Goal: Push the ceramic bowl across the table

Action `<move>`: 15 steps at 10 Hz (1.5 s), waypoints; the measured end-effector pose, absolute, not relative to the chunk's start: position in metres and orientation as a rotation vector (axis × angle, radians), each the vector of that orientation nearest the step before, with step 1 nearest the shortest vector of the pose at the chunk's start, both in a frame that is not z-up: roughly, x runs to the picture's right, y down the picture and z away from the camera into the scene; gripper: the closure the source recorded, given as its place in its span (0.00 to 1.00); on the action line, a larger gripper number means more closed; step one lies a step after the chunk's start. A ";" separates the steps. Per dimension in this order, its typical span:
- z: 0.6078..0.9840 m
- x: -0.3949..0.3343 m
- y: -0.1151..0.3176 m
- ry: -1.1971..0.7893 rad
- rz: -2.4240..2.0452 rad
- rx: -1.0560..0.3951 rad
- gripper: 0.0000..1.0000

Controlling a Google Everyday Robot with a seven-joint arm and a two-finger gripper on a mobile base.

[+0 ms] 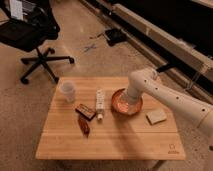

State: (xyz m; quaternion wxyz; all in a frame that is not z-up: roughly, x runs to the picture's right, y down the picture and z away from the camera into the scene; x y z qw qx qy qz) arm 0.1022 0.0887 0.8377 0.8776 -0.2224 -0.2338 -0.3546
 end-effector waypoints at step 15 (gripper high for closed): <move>0.902 0.160 0.071 -0.363 -0.658 -0.543 0.35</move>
